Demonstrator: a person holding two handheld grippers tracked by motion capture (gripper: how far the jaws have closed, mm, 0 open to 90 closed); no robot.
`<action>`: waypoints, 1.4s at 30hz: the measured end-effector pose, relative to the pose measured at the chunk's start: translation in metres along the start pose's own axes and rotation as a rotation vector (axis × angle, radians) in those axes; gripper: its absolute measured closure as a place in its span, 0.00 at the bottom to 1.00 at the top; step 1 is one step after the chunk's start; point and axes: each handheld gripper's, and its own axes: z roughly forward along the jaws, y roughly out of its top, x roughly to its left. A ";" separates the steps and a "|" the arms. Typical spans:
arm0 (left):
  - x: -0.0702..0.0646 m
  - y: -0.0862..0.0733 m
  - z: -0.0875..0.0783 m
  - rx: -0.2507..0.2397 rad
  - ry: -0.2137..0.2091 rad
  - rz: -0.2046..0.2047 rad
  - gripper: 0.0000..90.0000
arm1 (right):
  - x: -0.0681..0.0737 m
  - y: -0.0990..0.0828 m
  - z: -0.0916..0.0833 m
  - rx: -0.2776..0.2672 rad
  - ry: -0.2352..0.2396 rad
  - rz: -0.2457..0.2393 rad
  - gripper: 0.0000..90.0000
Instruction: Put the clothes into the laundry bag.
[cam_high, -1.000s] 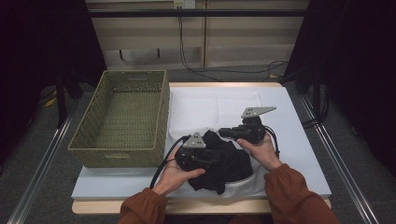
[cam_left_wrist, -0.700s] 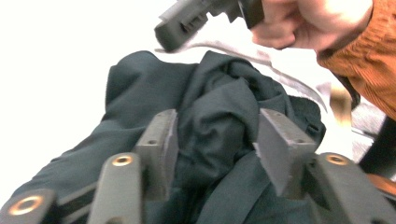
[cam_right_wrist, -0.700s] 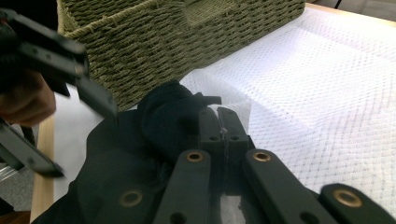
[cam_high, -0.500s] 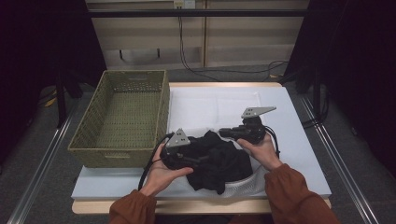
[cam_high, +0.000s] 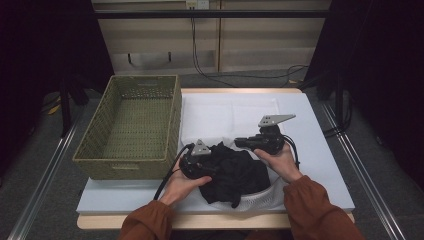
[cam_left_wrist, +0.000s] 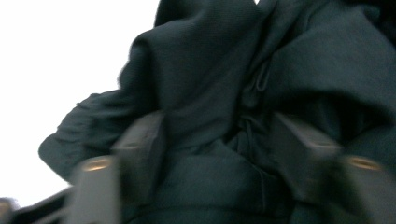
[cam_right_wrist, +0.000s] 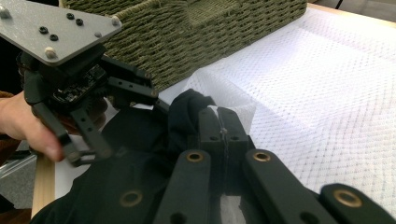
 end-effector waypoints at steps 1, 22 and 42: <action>0.002 -0.001 0.000 0.003 0.002 -0.006 0.65 | 0.000 0.000 0.000 0.001 -0.002 -0.001 1.00; -0.036 0.038 -0.003 -0.113 -0.240 0.059 0.94 | 0.003 0.005 0.003 -0.022 0.001 -0.002 1.00; -0.027 0.018 0.028 -0.018 -0.183 0.038 0.86 | 0.012 0.014 -0.015 -0.085 0.018 -0.028 1.00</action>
